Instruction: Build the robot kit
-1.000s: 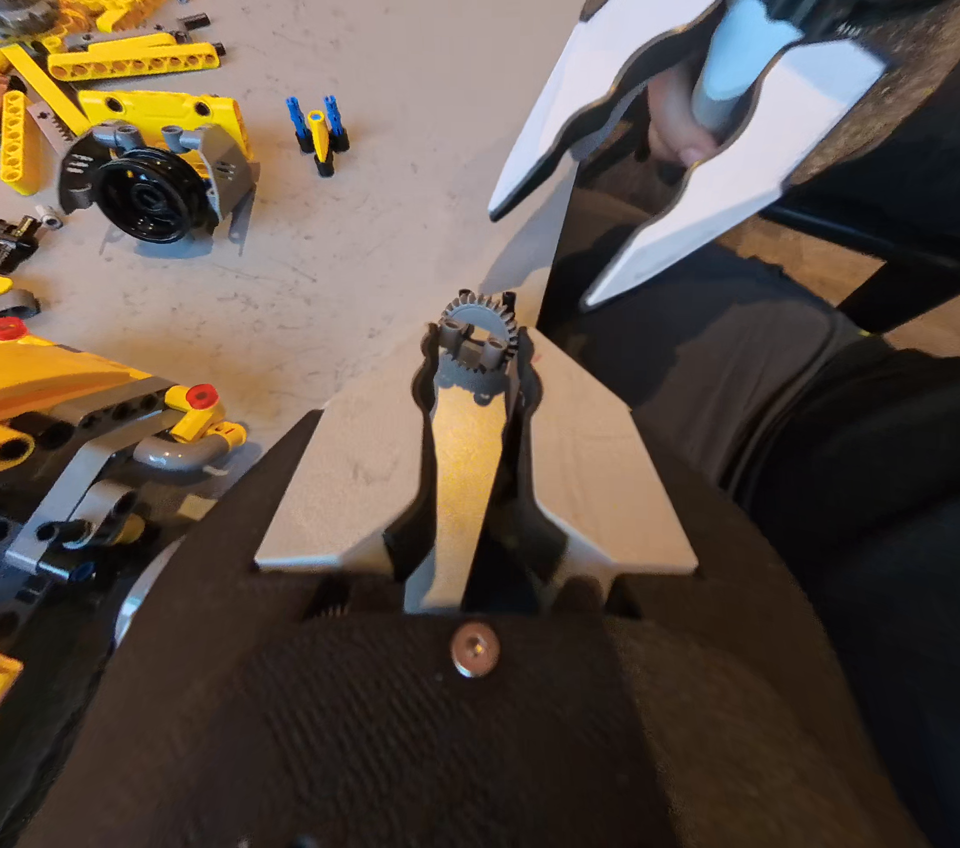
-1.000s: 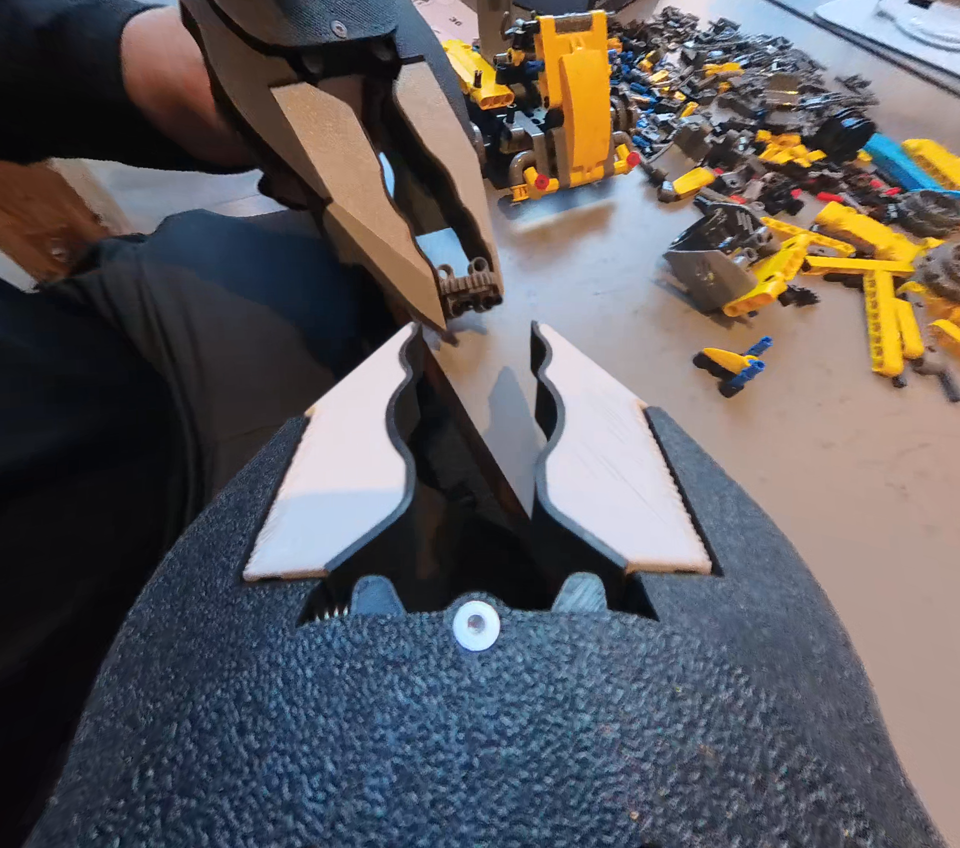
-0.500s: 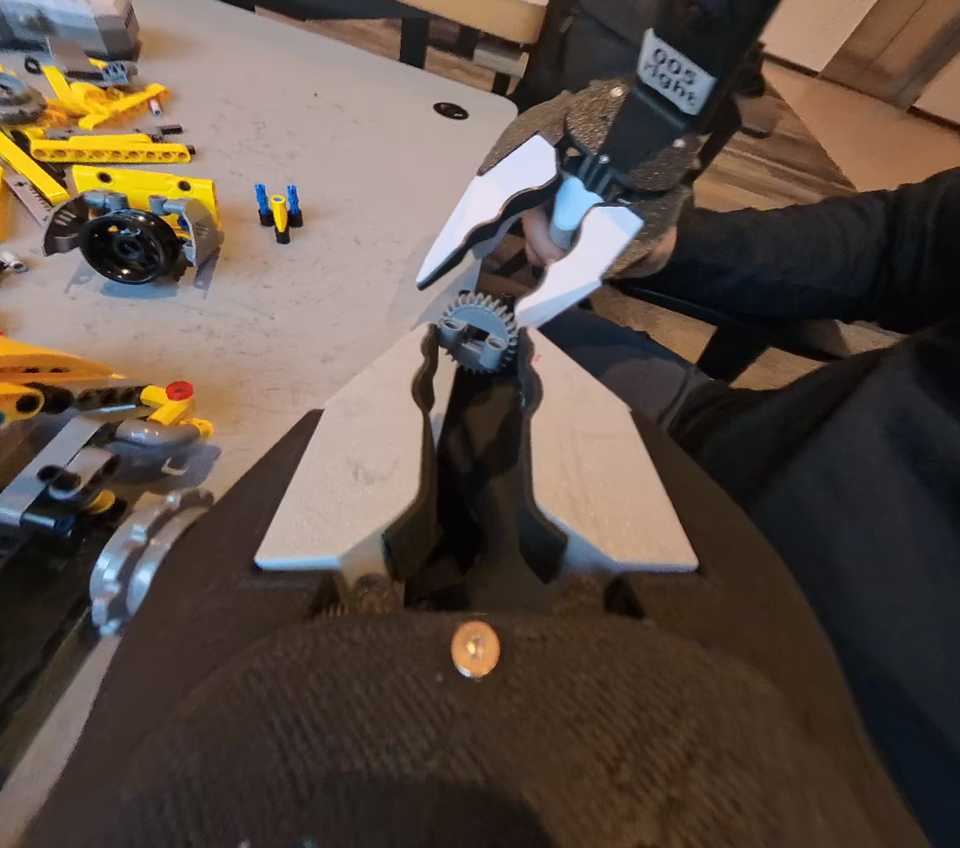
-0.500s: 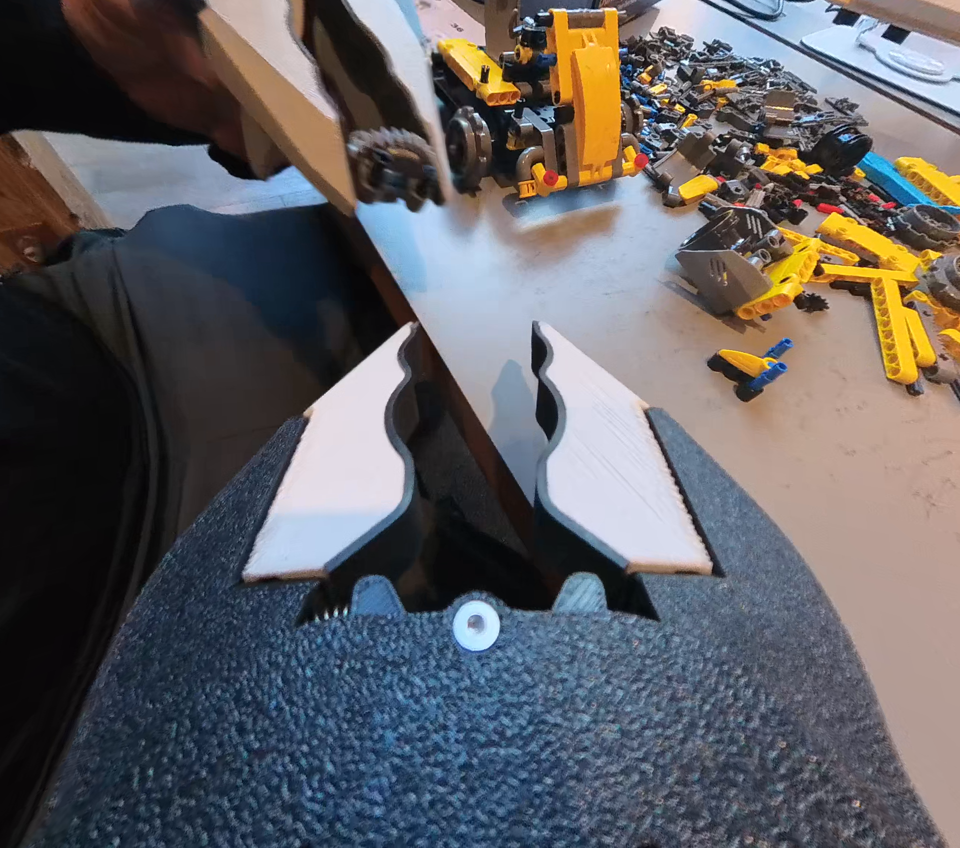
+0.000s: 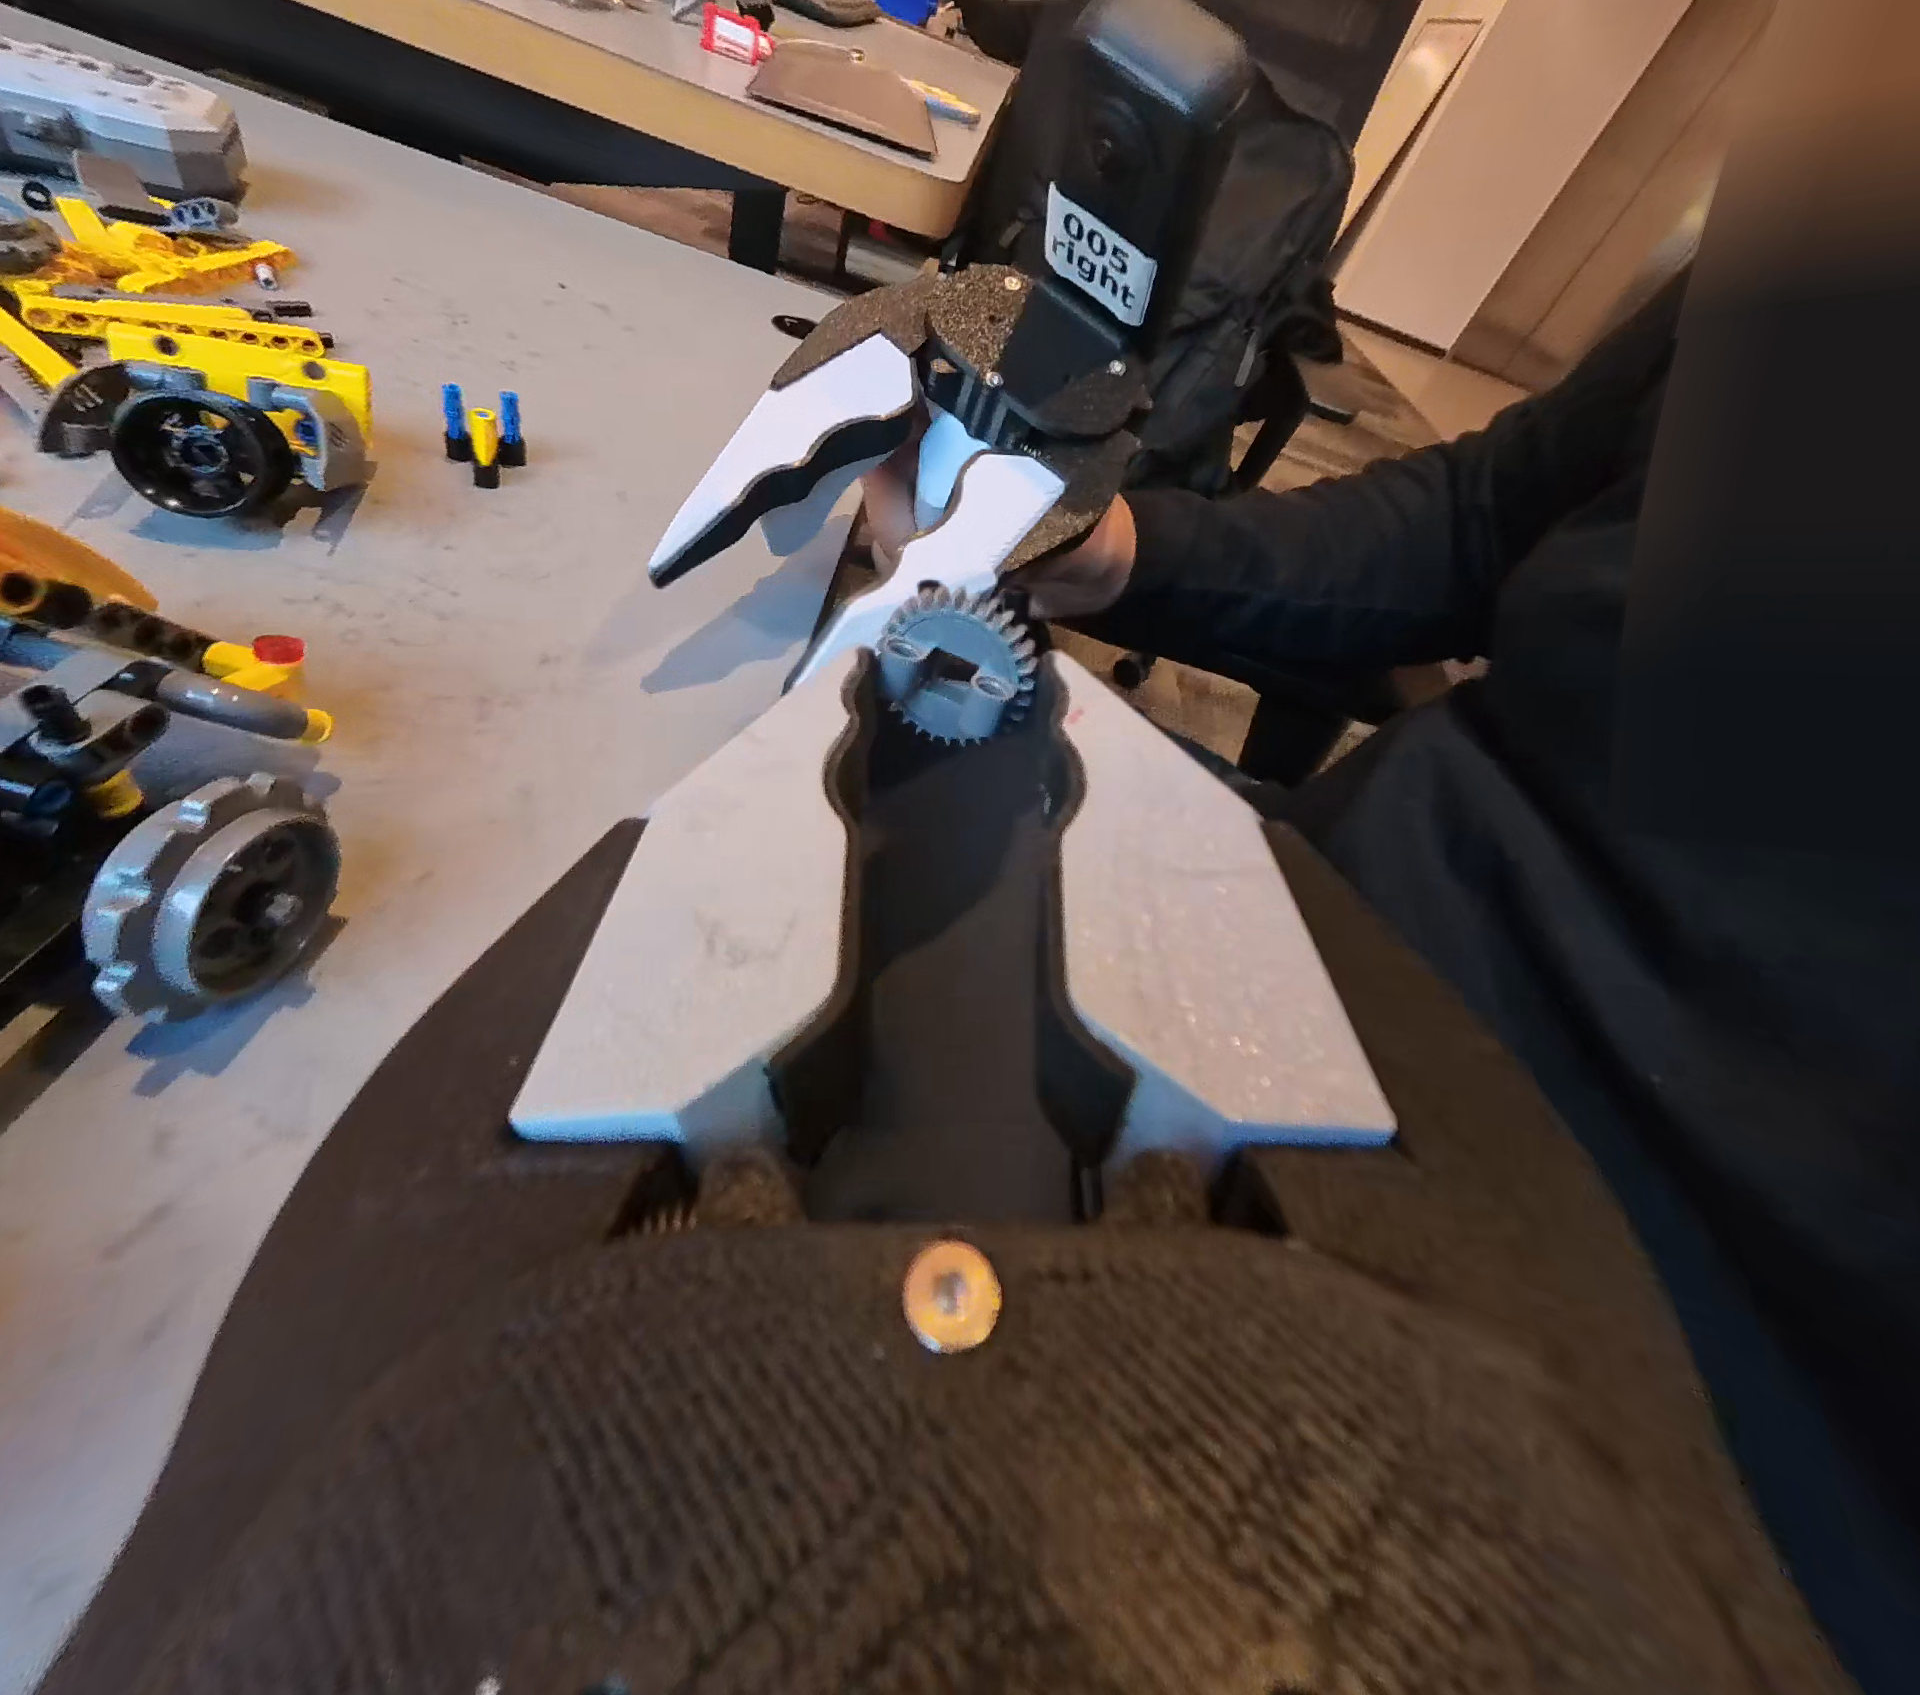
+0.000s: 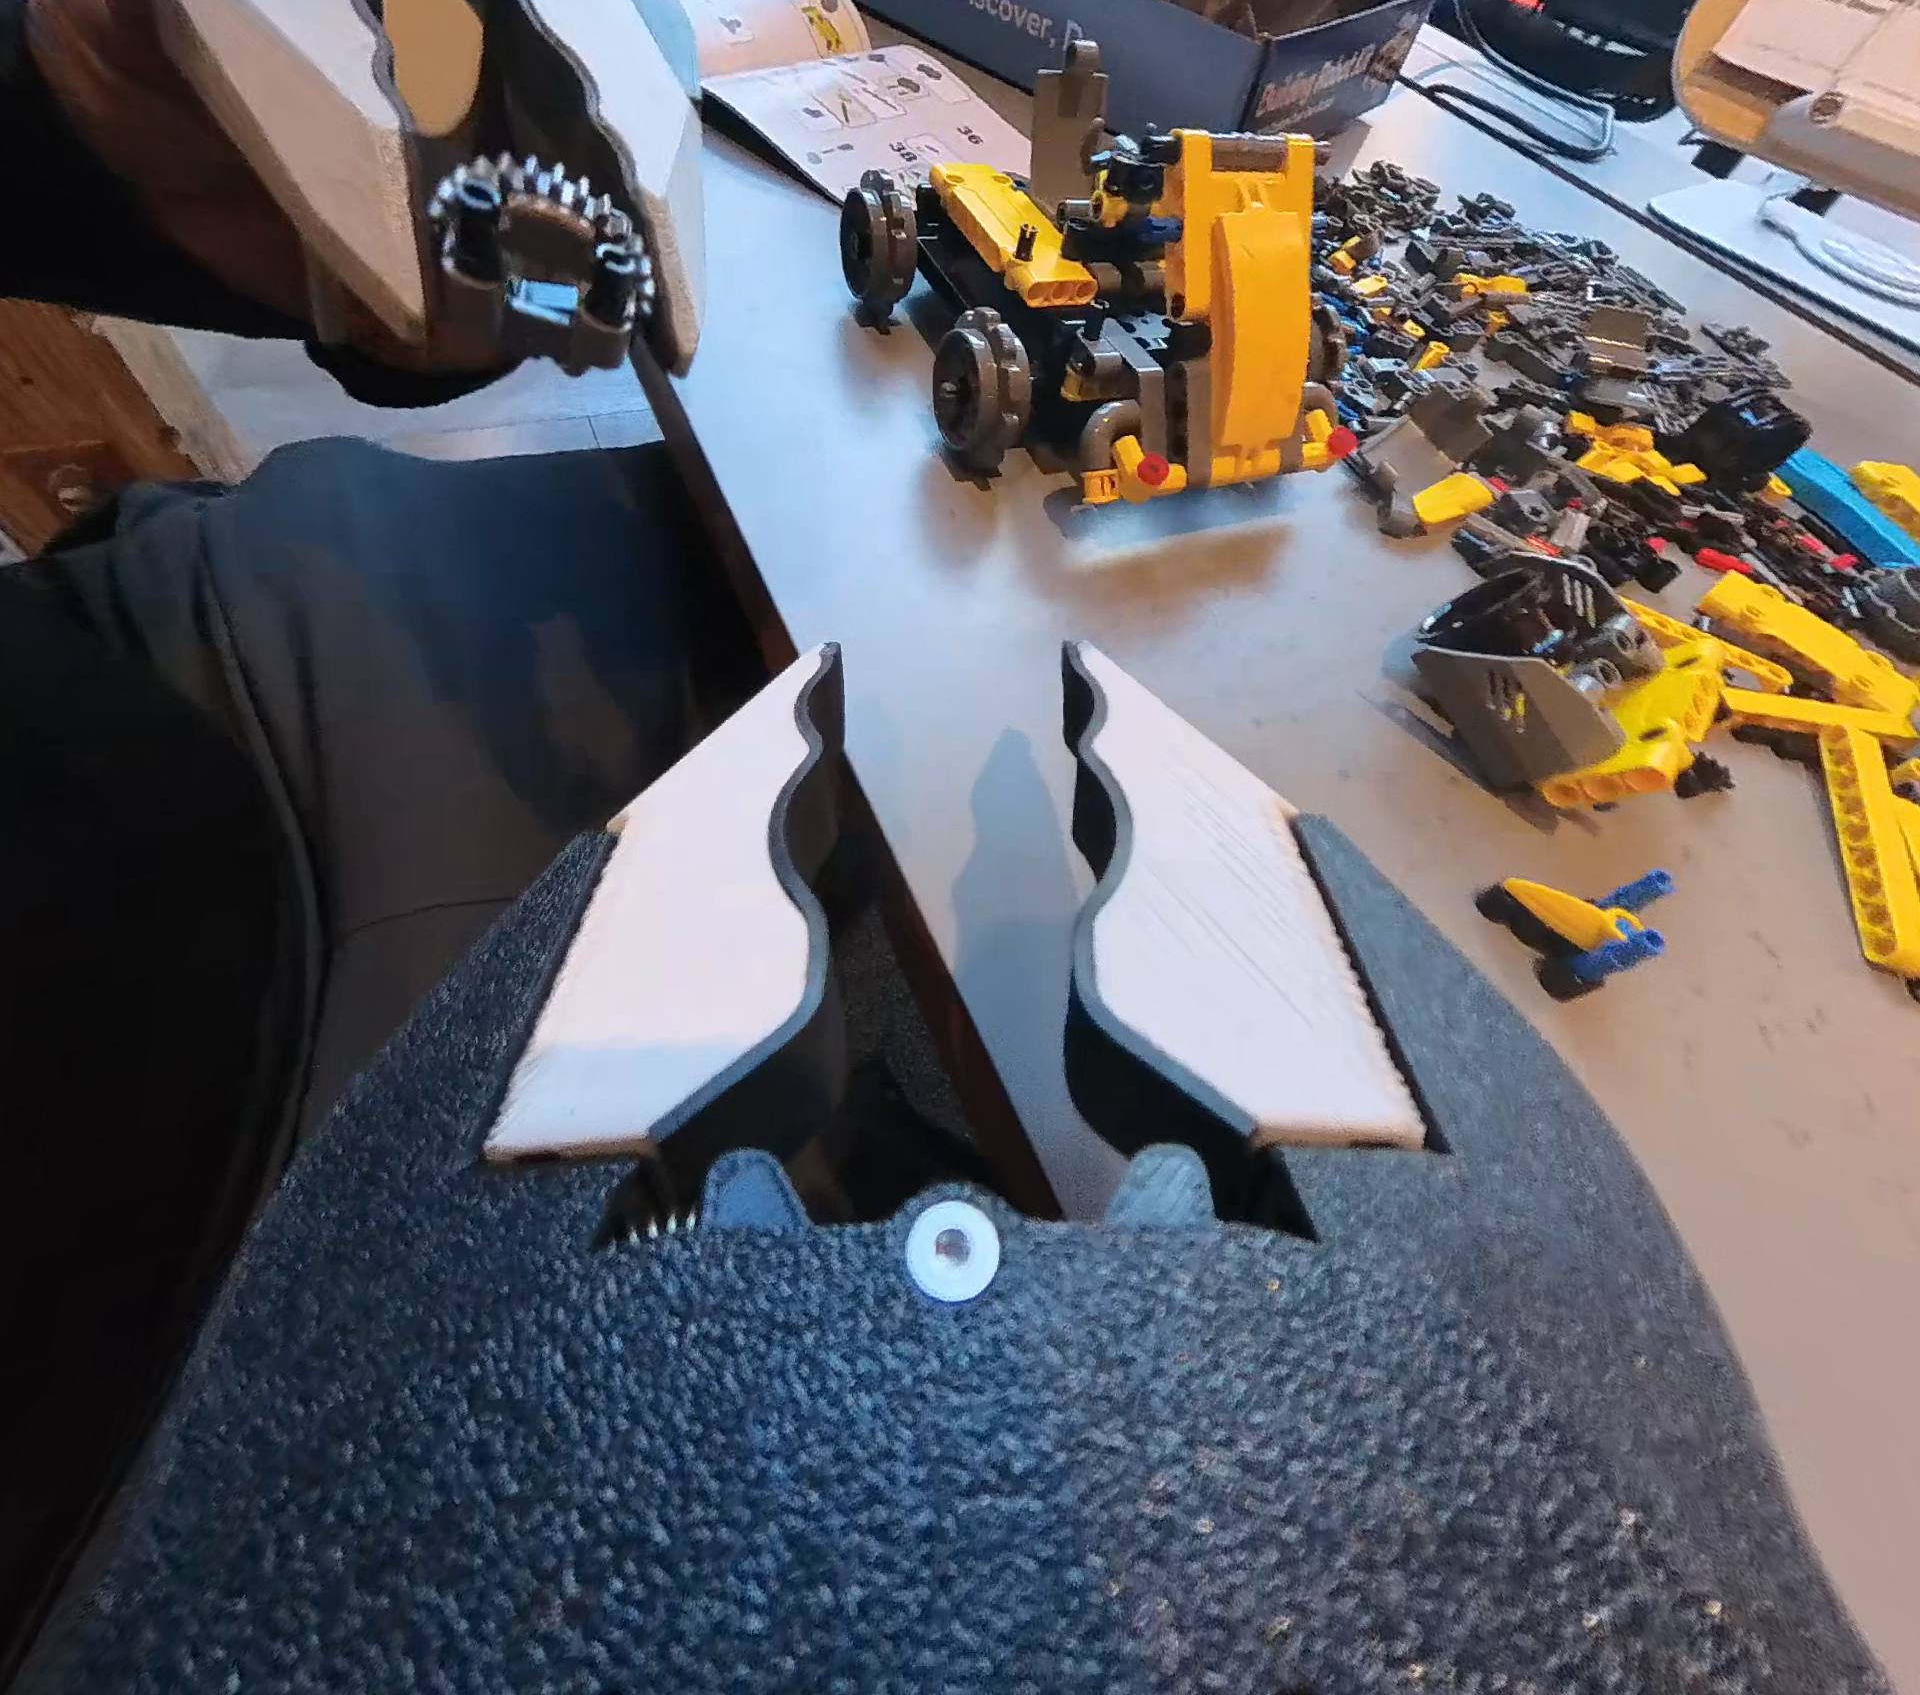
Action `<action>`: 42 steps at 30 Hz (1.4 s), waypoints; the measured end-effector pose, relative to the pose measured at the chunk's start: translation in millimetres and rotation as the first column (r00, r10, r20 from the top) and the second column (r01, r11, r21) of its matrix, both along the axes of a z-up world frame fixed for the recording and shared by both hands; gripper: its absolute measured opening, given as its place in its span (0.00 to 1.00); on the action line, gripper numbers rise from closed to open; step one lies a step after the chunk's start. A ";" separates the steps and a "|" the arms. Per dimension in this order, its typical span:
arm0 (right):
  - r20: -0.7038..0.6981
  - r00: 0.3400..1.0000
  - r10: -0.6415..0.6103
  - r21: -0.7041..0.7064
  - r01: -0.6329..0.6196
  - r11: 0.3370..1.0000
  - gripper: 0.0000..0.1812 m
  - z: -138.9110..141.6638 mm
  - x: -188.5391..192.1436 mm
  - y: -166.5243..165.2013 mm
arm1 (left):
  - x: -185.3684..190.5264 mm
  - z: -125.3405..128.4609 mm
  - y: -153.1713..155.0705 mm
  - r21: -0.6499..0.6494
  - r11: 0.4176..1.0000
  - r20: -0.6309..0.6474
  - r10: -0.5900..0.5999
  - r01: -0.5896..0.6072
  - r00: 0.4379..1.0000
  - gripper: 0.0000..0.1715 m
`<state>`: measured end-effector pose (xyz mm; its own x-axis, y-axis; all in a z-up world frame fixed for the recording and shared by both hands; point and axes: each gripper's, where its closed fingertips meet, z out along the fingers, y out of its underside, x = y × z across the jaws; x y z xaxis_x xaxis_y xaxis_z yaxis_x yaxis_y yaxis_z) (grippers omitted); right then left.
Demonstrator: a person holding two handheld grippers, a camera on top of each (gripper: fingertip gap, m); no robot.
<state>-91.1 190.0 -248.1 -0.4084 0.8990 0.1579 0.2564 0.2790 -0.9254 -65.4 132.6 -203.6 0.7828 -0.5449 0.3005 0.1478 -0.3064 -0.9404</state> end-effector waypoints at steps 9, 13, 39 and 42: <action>0.011 0.996 0.089 -0.056 -0.088 0.995 0.23 -2.0 -8.0 -15.0 | -26.3 4.9 -5.9 0.023 0.998 0.075 0.055 -0.057 0.996 0.17; 0.004 0.995 0.101 -0.050 -0.101 0.994 0.22 -0.8 -8.2 -18.5 | -33.3 12.2 -7.3 0.038 0.997 0.154 0.057 -0.064 0.986 0.17; -0.206 0.975 0.085 0.405 0.006 0.914 0.19 40.7 -7.2 -59.3 | -22.6 -8.5 -0.5 -0.138 0.987 0.227 0.109 -0.079 0.968 0.17; -0.198 0.976 0.088 0.520 0.028 0.854 0.13 34.7 -8.2 -56.5 | -22.5 -15.1 -0.3 -0.187 0.981 0.252 0.107 -0.060 0.962 0.17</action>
<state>-99.3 133.5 -213.4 -0.3392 0.6507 0.6794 0.0593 0.7355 -0.6749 -87.9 132.3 -218.7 0.7053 -0.4014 0.5843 0.4113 -0.4396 -0.7985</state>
